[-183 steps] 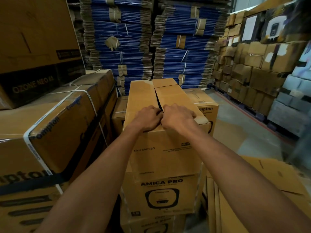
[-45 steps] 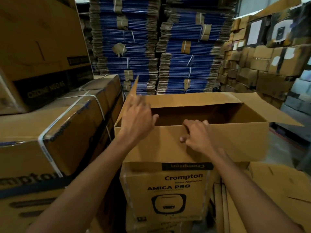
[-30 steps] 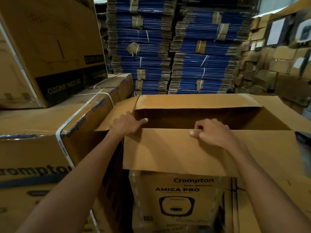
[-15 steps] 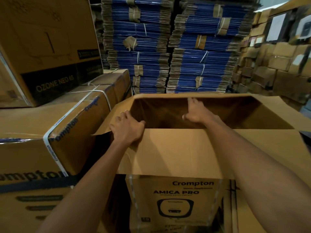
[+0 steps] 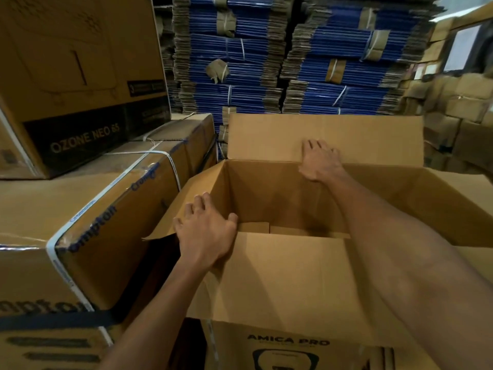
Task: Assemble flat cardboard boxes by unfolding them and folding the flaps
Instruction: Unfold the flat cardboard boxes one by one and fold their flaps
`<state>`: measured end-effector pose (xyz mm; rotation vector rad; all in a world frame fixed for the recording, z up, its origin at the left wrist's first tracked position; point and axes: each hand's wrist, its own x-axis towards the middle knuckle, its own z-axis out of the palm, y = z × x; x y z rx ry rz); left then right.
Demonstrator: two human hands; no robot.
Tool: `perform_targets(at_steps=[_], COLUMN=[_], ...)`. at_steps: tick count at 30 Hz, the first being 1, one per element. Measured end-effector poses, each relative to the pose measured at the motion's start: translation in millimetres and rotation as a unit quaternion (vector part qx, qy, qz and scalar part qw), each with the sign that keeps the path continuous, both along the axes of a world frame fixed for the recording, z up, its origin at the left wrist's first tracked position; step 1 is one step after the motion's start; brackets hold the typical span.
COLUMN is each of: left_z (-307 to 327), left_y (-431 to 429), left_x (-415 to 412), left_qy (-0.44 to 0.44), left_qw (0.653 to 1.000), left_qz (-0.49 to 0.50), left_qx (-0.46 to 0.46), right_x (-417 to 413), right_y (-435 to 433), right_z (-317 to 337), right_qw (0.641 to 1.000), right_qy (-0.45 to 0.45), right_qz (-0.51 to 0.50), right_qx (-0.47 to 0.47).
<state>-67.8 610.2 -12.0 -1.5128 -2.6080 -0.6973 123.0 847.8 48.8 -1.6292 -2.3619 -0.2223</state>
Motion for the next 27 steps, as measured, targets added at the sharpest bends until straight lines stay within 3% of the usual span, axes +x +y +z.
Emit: perform_targets(at_steps=[5,9,12,18,23,27], left_z=[-2.9,-1.3,1.8,5.3,-1.3,-18.1], left_y=[3.7,6.1,6.8,3.3,-12.0,-41.9], left_x=[-1.2,-0.3,-1.3,3.8,4.9,-4.4], left_qy=[-0.005,-0.009,-0.014,-0.023,-0.060,-0.084], left_qw=[1.000,1.000,1.000,0.999,0.990,0.955], left_qz=[0.007,0.007,0.008,0.013,-0.033,-0.110], left_qx=[0.008,0.007,0.008,0.024,0.126,0.262], right_x=[0.5,2.6,6.0,33.6,72.2,119.1], right_y=[22.2,22.5,5.3,-71.7,-162.3,-212.5], right_z=[-18.3,-14.7,-9.6,-9.5,-21.3,-63.6], right_qw=[0.992,0.988,0.991,0.974,0.956,0.951], right_qy=[-0.017,-0.020,0.020,0.186,0.281,0.284], right_qz=[-0.010,0.001,0.025,0.074,0.071,0.052], right_qx=[-0.121,-0.156,-0.130,-0.108,-0.036,0.113])
